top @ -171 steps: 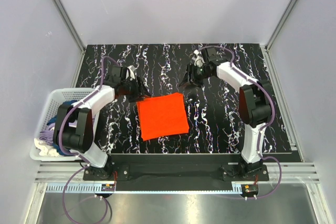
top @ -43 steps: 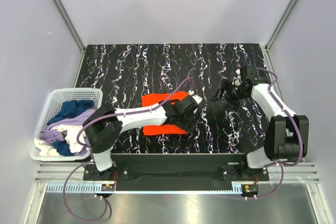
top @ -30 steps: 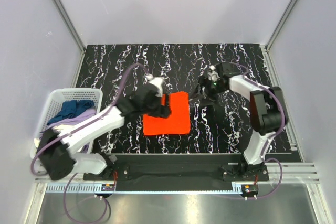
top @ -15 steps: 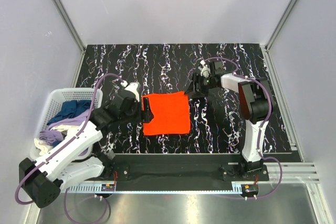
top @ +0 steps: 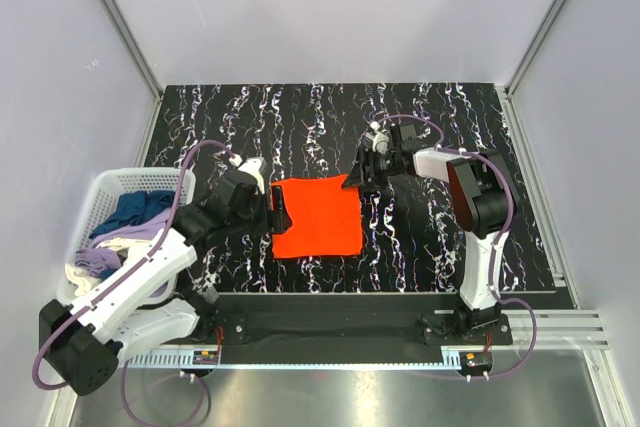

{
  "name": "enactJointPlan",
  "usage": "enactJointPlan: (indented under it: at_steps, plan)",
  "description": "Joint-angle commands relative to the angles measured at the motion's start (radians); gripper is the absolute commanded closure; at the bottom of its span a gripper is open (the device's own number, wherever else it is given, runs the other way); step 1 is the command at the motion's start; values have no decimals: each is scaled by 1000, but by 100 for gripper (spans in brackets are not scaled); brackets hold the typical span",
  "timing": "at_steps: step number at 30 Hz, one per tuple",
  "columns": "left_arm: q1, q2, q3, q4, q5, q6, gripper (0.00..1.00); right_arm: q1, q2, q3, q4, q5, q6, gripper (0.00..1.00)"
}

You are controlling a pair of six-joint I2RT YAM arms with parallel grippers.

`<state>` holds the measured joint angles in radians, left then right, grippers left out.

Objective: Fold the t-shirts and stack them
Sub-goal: Neatly place the folded tshirt to the corner

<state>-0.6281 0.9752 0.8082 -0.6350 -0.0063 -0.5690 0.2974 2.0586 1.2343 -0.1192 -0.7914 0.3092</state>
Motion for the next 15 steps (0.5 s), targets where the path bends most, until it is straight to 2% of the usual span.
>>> enactJointPlan:
  at_steps: [1, 5, 6, 9, 10, 12, 13, 15]
  plan:
    - [7, -16, 17, 29, 23, 3, 22, 32, 61, 10, -73, 92, -22, 33]
    - [8, -43, 5, 9, 19, -3, 21, 34, 77, 10, -83, 147, -2, 43]
    - [10, -58, 0, 3, 14, -5, 21, 34, 81, 11, -86, 159, -2, 52]
    - [11, -98, -20, -11, 9, -17, 21, 35, 78, 19, -99, 227, 16, 70]
    - [11, -108, -26, -14, 9, -29, 21, 36, 77, 28, -102, 241, 21, 83]
    - [13, -130, -41, -18, 9, -40, 21, 37, 81, 47, -117, 271, 25, 96]
    - [13, -145, -46, -20, 8, -49, 21, 36, 83, 69, -126, 282, 25, 100]
    - [13, -162, -56, -22, 9, -58, 21, 37, 78, 100, -155, 336, 25, 100]
